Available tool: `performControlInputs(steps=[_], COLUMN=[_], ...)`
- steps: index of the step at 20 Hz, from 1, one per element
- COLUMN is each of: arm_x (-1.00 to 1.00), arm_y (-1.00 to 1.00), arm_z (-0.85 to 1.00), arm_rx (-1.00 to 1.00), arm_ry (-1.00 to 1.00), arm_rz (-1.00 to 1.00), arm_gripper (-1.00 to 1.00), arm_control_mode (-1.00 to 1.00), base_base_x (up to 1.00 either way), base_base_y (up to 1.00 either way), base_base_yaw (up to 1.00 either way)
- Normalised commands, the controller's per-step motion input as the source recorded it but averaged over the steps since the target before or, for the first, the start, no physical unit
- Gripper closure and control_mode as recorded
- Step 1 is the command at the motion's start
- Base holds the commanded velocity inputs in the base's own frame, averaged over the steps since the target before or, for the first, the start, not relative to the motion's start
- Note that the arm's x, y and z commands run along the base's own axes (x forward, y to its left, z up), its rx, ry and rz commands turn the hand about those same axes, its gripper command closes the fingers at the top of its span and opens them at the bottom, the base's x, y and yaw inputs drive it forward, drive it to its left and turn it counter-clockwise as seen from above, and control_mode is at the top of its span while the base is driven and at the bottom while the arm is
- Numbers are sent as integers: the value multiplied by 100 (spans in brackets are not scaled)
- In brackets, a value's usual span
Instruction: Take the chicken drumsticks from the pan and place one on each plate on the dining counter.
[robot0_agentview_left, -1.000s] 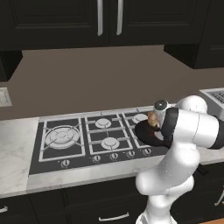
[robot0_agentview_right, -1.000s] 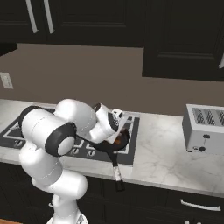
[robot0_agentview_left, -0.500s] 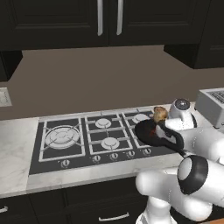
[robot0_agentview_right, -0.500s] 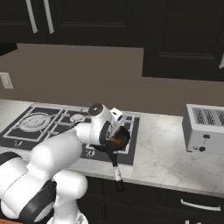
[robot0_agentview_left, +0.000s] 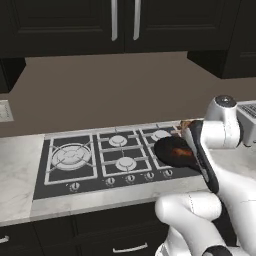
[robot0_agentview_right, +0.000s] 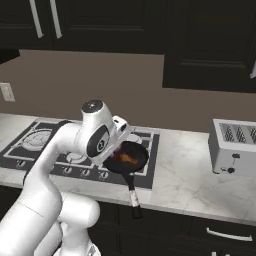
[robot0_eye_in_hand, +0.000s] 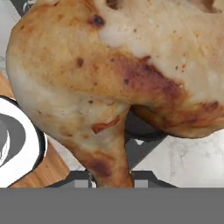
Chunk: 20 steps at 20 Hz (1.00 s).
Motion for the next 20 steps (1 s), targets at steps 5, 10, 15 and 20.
performControlInputs(steps=[5, 10, 15, 20], arm_x=[-100, -59, -46, -38], arm_y=[90, 88, 28, 17], arm_z=[0, 0, 0, 0], arm_rx=[-4, -9, -3, -2], arm_ry=[-43, -50, -43, -31], arm_rz=[0, 0, 0, 4], arm_gripper=[100, 100, 100, 100], arm_control_mode=[-100, -100, -100, 100], base_base_x=[0, 0, 0, -12], base_base_y=[0, 0, 0, 3], base_base_yaw=[0, 0, 0, 3])
